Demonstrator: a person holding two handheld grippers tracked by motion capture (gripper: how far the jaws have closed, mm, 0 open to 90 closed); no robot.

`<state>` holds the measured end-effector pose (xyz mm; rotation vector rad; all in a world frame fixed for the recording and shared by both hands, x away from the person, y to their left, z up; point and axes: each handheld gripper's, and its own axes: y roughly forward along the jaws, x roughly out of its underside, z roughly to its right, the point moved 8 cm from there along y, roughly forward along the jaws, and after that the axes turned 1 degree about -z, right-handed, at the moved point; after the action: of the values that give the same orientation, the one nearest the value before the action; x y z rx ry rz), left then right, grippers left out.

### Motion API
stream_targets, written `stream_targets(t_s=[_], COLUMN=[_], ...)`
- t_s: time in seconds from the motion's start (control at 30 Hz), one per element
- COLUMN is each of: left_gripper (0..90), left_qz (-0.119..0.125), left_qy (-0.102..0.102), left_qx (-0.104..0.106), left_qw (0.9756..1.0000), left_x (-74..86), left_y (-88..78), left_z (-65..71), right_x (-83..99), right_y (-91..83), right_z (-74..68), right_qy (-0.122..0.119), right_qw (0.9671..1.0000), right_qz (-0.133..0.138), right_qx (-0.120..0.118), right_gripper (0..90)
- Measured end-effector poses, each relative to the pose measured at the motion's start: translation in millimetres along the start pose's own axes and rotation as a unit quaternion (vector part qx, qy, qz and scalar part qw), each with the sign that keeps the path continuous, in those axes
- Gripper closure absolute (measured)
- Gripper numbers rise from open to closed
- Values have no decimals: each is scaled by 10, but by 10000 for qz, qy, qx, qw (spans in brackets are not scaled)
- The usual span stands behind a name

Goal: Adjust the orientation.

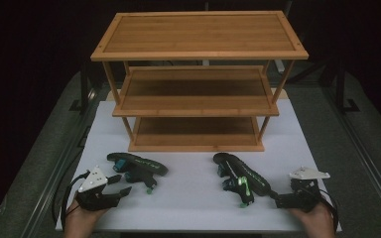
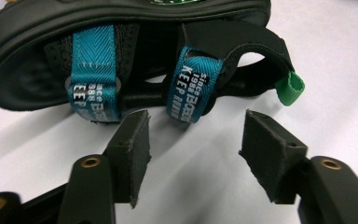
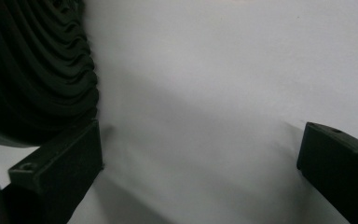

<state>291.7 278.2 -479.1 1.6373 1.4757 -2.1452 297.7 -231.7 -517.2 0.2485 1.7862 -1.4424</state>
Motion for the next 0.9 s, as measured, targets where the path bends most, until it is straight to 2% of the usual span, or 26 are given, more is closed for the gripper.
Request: stream_targets(t_s=[0.23,0.33,0.47,0.7,0.9], left_gripper=[441,462,551,665,685], left_qz=[33,53,36,37,307], left_qy=[32,-1,56,155,156], left_qx=[-74,-21,6,-124,-41], left_qw=[10000,10000,10000,9998,9994], left_x=[-56,-93,-128,-136,-236], left_y=[127,186,255,230,103], left_z=[-19,-31,-18,-37,-13], right_x=[0,0,0,0,0], right_y=[0,0,0,0,0], right_z=[0,0,0,0,0], right_qy=[5,3,3,2,3], right_qw=[10000,10000,10000,10000,10000], right_qz=[2,0,8,9,9], right_qx=[1,1,1,0,1], right_gripper=[0,0,0,0,0])
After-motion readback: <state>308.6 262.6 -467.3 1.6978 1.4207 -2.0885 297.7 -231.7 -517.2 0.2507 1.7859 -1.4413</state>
